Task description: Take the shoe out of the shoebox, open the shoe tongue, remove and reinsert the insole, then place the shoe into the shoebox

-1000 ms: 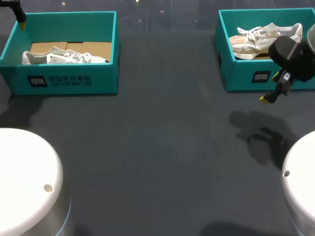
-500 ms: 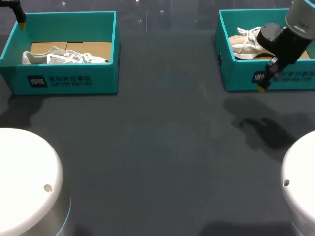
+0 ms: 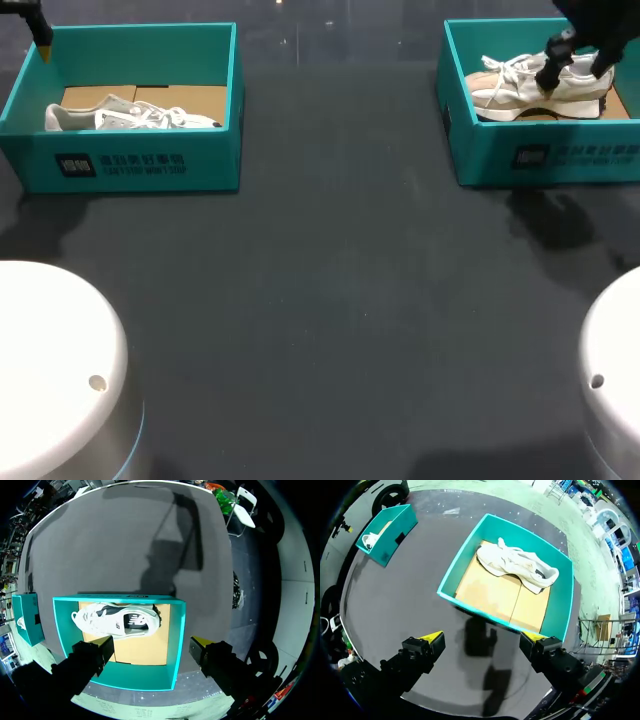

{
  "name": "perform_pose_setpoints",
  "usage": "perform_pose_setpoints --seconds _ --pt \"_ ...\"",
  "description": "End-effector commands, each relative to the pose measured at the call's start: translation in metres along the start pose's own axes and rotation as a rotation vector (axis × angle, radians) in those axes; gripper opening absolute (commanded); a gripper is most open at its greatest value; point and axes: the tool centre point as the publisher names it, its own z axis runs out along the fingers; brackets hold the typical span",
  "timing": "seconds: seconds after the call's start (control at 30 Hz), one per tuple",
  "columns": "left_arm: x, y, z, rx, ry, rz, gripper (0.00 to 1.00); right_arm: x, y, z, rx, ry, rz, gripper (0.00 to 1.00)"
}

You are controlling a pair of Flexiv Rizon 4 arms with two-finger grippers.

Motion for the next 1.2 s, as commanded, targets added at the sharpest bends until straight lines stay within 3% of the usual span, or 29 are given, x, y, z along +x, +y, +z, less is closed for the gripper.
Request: perform_pose_setpoints --seconds 0.03,0.47,0.6,0.73,0.87,0.97,1.2 --pt "0.001 -0.001 -0.001 -0.003 0.001 0.001 1.00 -0.022 0.036 0.016 0.341 -0.028 0.298 1.00" --pt "0.001 -0.001 -0.001 -0.003 0.001 0.001 1.00 -0.022 0.036 0.016 0.341 -0.028 0.298 1.00" --pt "0.001 -0.001 -0.001 -0.003 0.001 0.001 1.00 -0.054 0.057 0.026 0.420 -0.126 0.447 1.00" --pt "0.001 -0.001 -0.001 -0.003 0.001 0.001 1.00 -0.079 0.080 0.033 0.413 -0.201 0.511 1.00" --pt "0.001 -0.001 -0.001 -0.003 0.001 0.001 1.00 -0.108 0.101 0.045 0.409 -0.167 0.584 1.00" --pt "0.001 -0.001 -0.001 -0.003 0.001 0.001 1.00 -0.130 0.112 0.060 0.386 -0.005 0.602 1.00" --pt "0.001 -0.001 -0.001 -0.003 0.001 0.001 1.00 -0.130 0.112 0.060 0.386 -0.005 0.602 1.00"
